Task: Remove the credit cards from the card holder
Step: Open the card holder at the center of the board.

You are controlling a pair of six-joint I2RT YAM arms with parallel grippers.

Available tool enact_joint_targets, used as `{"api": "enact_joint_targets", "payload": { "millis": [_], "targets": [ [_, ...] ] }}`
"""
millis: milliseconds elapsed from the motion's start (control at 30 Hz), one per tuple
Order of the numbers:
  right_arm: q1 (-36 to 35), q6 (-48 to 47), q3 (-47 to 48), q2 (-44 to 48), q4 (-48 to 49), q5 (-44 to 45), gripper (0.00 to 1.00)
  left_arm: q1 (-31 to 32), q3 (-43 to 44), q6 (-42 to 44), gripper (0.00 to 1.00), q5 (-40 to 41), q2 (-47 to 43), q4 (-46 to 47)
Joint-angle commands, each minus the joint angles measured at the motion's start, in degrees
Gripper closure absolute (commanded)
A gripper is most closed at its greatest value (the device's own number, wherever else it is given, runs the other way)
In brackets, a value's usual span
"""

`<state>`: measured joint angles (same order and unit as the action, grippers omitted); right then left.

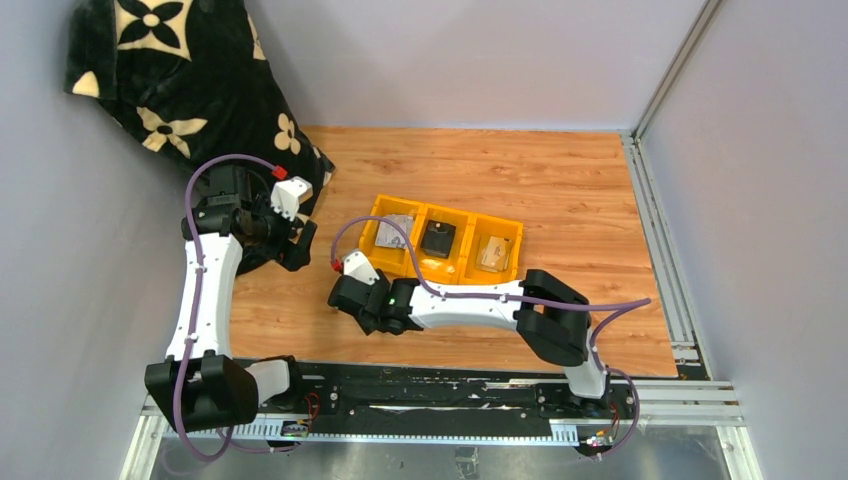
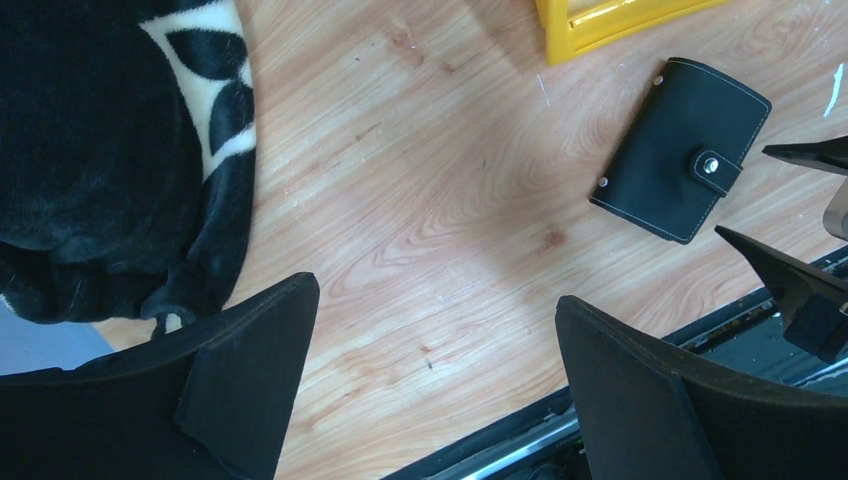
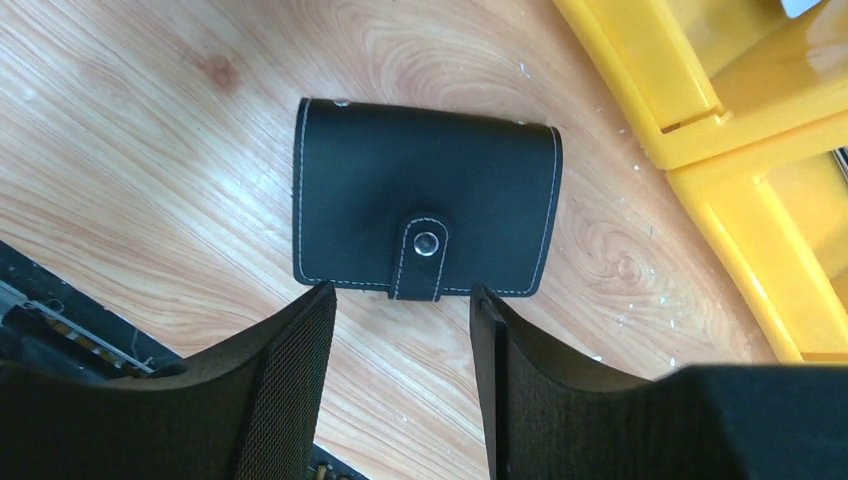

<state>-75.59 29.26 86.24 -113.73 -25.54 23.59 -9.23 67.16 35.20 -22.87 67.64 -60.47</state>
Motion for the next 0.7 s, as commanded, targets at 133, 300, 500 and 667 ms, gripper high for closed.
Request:
{"api": "enact_joint_targets", "payload": {
  "millis": [133,300,500,667],
  "targets": [
    [2.2,0.66,2.48,-2.9,-0.97,0.2,0.47,0.18,0.59,-0.04,0.0,-1.01,-0.8,-1.16],
    [3.4,1.12,1.81,-4.35,-0.31,-0.34,0.5,0.18,0.43,-0.22,0.0,-0.96,-0.32,-1.08],
    [3.38,1.39,1.38,-6.03,0.51,-2.33,0.56,0.18,0.61,-0.31,0.0,-0.82,-0.28,-1.11],
    [2.34,2.38,-0.51,-5.62,0.41,-2.98,0.56,0.14,0.61,0.19,0.0,-0.42,-0.53,-1.06]
  ]
}}
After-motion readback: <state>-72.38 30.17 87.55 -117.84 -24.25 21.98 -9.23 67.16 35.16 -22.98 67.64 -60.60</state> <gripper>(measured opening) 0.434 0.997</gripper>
